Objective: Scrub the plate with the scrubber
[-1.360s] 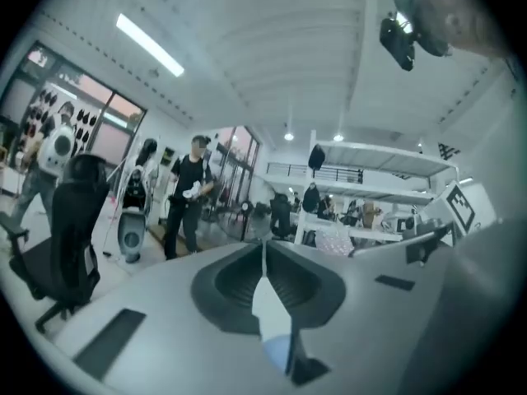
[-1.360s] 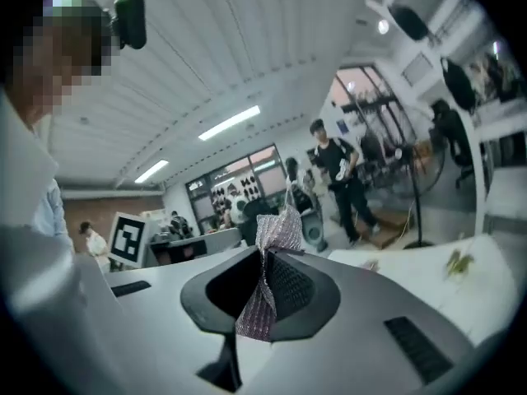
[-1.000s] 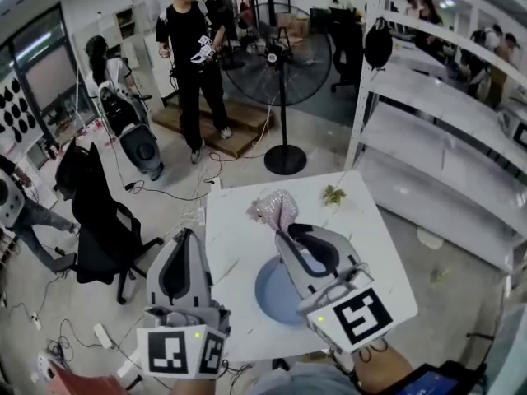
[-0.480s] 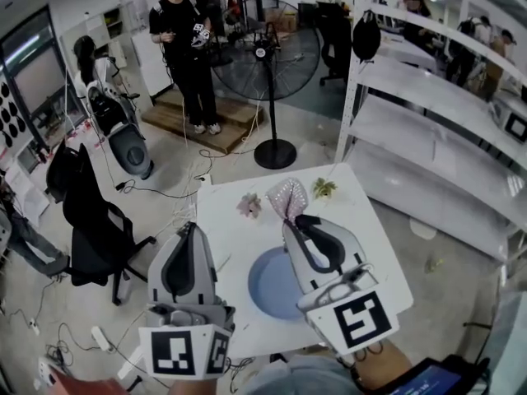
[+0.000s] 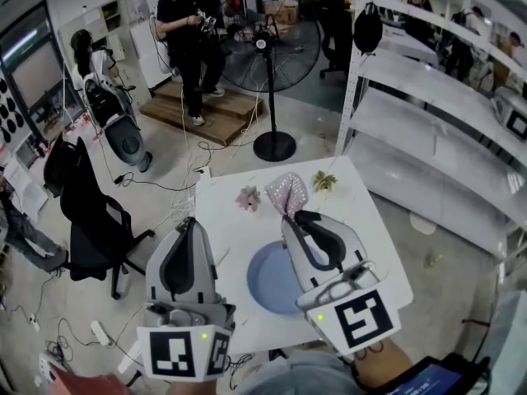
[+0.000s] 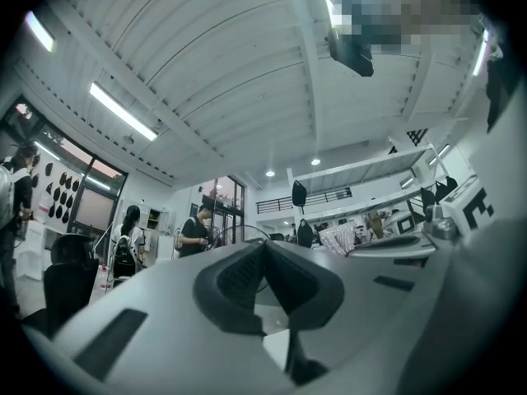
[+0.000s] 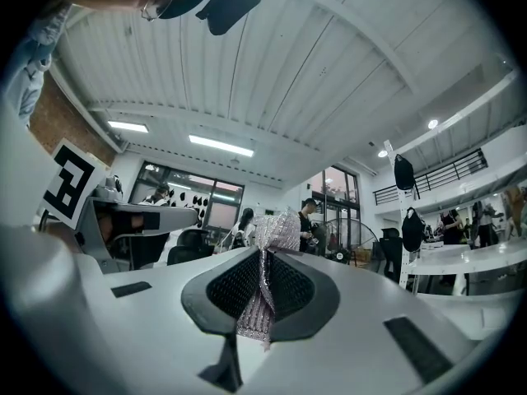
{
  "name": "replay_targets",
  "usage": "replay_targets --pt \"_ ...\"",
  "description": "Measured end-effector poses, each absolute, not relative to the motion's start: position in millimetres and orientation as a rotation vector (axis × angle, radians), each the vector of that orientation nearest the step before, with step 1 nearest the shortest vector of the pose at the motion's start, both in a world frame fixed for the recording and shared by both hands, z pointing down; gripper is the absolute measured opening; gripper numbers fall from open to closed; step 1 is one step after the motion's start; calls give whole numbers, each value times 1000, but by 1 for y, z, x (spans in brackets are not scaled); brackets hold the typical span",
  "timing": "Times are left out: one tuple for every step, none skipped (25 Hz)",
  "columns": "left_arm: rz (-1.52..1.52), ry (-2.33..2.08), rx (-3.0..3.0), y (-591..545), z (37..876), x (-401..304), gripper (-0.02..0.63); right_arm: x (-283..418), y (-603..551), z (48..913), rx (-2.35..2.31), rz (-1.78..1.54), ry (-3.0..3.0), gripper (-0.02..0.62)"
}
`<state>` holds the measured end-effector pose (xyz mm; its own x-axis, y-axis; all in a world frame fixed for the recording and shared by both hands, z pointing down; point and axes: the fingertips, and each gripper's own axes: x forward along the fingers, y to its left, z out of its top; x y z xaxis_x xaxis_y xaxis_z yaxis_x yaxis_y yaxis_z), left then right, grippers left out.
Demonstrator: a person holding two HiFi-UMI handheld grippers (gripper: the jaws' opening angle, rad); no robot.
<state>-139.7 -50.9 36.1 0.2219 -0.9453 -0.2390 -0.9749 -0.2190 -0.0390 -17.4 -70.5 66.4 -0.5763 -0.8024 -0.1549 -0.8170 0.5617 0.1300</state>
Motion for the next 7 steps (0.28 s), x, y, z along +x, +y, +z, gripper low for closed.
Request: replay_targets --pt "243 1839 -2307 -51 36 -141 8 -18 -70 67 -1406 285 2707 43" --pt "242 1839 -2306 -51 36 -142 8 -19 -70 67 -1407 283 2708 43" --pt "241 1839 -2305 -51 36 -142 8 -19 -70 68 -1407 282 2707 43" --pt "240 1839 -2303 -51 36 -141 8 -19 -71 67 -1406 284 2706 43" --pt "239 1838 -2302 -51 36 -140 8 -18 -72 67 -1405 286 2705 43" --pt "238 1838 -2300 -51 36 -139 8 -18 -72 67 -1403 288 2703 43" --pt "237 1837 -2299 -52 36 -138 8 -17 -73 66 -1402 290 2701 43"
